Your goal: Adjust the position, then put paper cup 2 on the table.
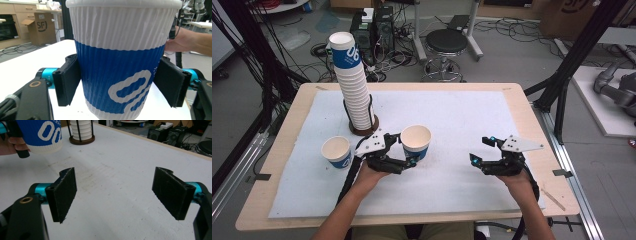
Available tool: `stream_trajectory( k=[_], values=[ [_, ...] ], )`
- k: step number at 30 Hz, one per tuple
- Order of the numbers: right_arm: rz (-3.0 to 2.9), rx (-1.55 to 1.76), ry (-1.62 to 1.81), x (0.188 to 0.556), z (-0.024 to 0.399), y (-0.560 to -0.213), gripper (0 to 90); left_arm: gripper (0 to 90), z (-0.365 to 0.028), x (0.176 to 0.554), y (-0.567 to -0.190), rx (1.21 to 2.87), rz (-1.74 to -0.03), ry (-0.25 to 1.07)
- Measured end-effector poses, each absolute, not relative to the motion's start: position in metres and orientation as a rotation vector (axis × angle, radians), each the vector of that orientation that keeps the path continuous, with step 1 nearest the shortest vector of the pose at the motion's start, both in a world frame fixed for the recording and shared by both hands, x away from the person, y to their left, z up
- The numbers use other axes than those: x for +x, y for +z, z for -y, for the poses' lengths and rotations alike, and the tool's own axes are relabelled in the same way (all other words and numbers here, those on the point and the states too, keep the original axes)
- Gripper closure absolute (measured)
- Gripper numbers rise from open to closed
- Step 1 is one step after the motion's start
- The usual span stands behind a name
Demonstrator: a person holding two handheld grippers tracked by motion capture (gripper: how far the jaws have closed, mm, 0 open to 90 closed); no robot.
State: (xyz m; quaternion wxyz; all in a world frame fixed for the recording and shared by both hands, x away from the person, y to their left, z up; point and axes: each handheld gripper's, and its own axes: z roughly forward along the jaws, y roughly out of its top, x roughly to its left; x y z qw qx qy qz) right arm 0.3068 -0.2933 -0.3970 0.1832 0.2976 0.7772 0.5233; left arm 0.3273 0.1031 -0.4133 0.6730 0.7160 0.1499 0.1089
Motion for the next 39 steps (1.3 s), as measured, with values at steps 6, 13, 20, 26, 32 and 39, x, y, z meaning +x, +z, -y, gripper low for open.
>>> stream_trajectory(
  k=[6, 13, 20, 26, 32, 39],
  values=[
    [-2.181, 0.836, 1.483, 0.306, 0.295, -0.396, 20.4, 25.3, -0.103, 0.329, -0.413, 1.616, -0.348, 0.258],
    [-2.175, 0.841, 1.481, 0.305, 0.296, -0.397, 20.4, 25.3, -0.101, 0.336, -0.408, 1.609, -0.351, 0.273],
    [-2.172, 0.843, 1.487, 0.304, 0.298, -0.396, 20.4, 25.3, -0.098, 0.352, -0.406, 1.597, -0.384, 0.291],
    [-2.181, 0.844, 1.489, 0.3, 0.298, -0.397, 20.4, 25.2, -0.095, 0.362, -0.41, 1.602, -0.427, 0.314],
    [-2.168, 0.831, 1.497, 0.302, 0.299, -0.396, 20.4, 25.0, -0.086, 0.371, -0.423, 1.65, -0.467, 0.308],
    [-2.168, 0.835, 1.5, 0.301, 0.3, -0.395, 20.4, 24.8, -0.079, 0.379, -0.437, 1.672, -0.516, 0.29]
  ],
)
